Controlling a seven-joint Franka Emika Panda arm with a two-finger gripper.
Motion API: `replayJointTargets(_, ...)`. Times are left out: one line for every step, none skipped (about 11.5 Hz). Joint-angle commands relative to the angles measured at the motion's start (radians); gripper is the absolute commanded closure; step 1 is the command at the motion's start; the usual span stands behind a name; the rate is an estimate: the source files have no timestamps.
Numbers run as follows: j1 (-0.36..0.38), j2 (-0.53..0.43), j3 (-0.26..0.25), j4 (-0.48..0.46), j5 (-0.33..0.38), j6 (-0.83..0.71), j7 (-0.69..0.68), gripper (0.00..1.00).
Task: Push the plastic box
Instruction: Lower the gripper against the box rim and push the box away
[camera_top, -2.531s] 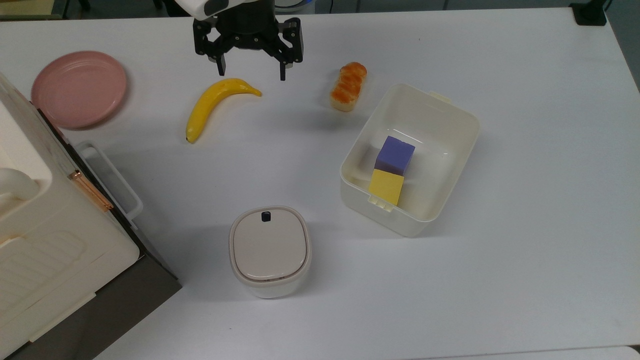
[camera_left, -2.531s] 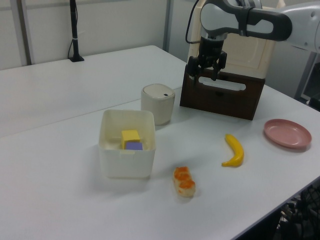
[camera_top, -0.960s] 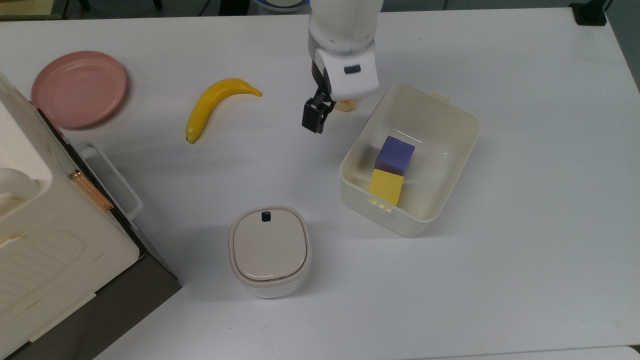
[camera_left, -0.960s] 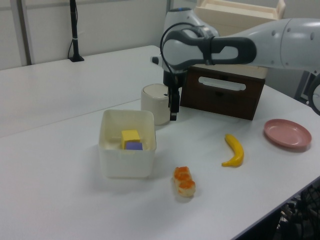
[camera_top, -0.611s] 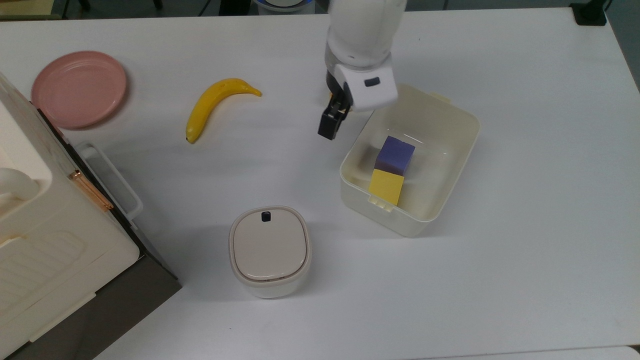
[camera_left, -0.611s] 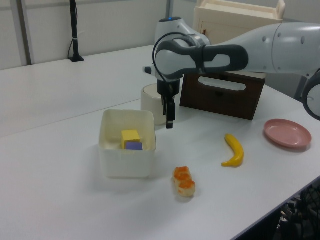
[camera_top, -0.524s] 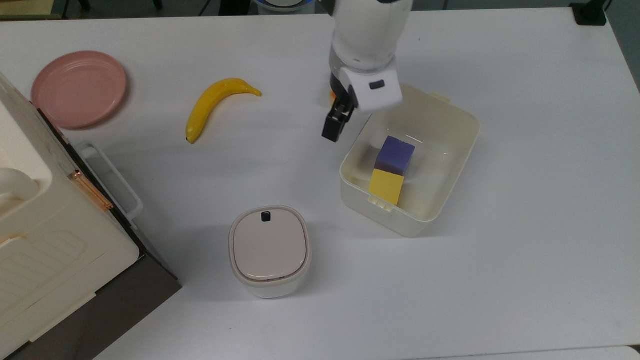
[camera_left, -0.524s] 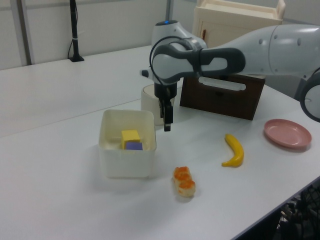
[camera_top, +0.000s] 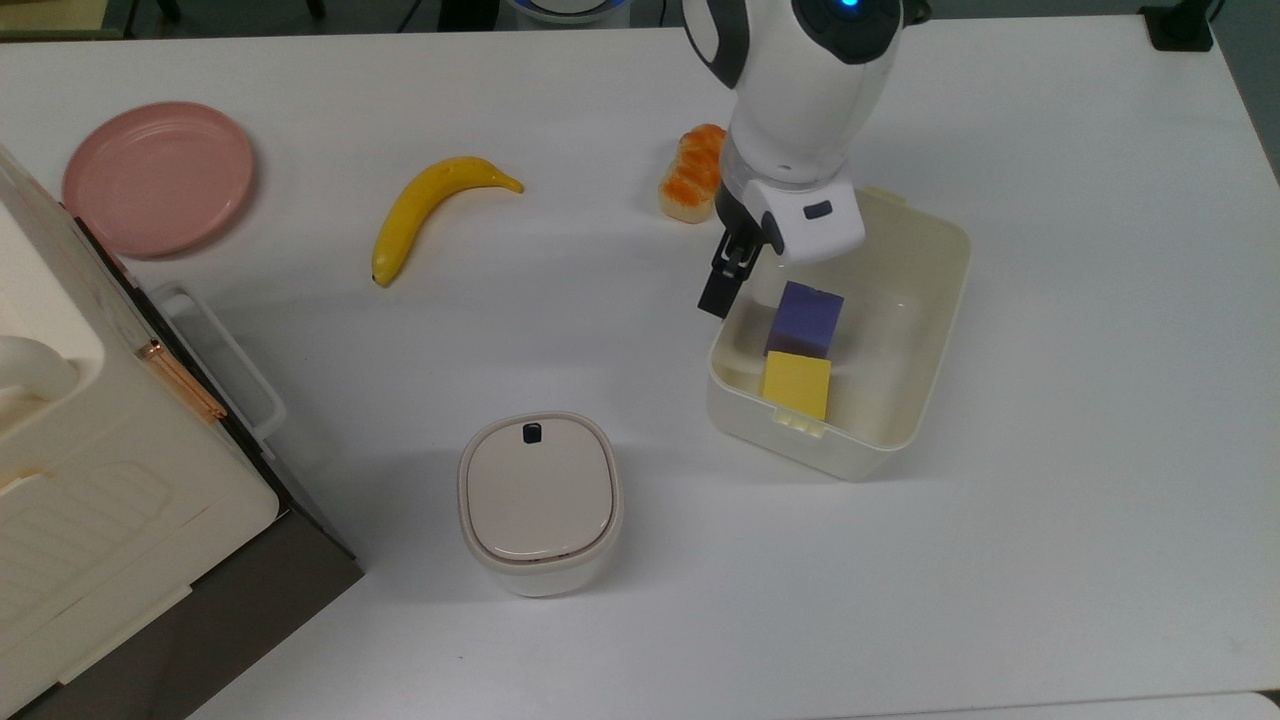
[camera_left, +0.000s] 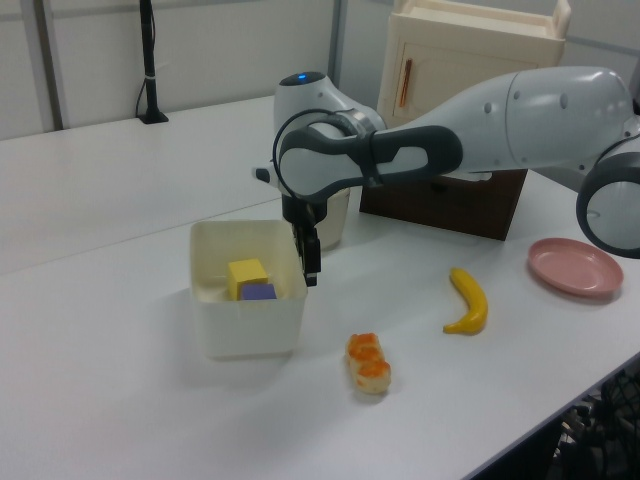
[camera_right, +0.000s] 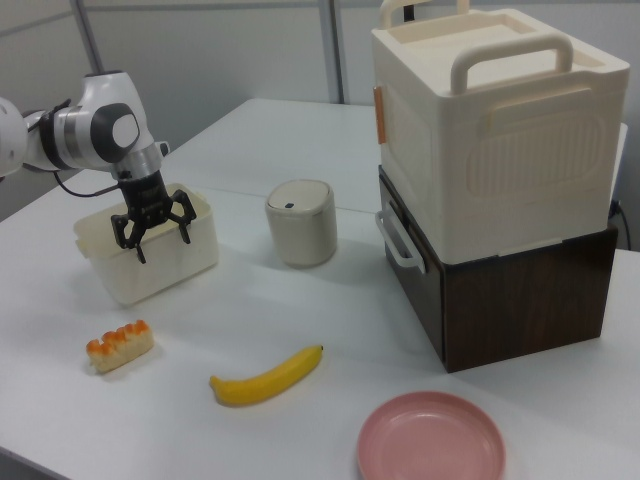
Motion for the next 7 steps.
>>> replayJointTargets(0.045,0.011,-0.014,0.022,-0.018,0.021,0.057,0.0)
replayJointTargets(0.051,0.011,-0.014,0.022,-0.007,0.019,0.074,0.0)
replayJointTargets(0.052,0.009,-0.014,0.024,-0.006,0.019,0.109,0.0)
replayJointTargets(0.05,0.006,-0.014,0.036,-0.01,0.019,0.116,0.0)
replayJointTargets(0.039,-0.006,-0.014,0.028,-0.013,0.013,0.106,0.0)
replayJointTargets(0.004,-0.042,-0.012,0.019,-0.01,0.0,0.12,0.0)
replayJointTargets(-0.052,-0.103,-0.006,-0.013,-0.001,-0.037,0.148,0.0)
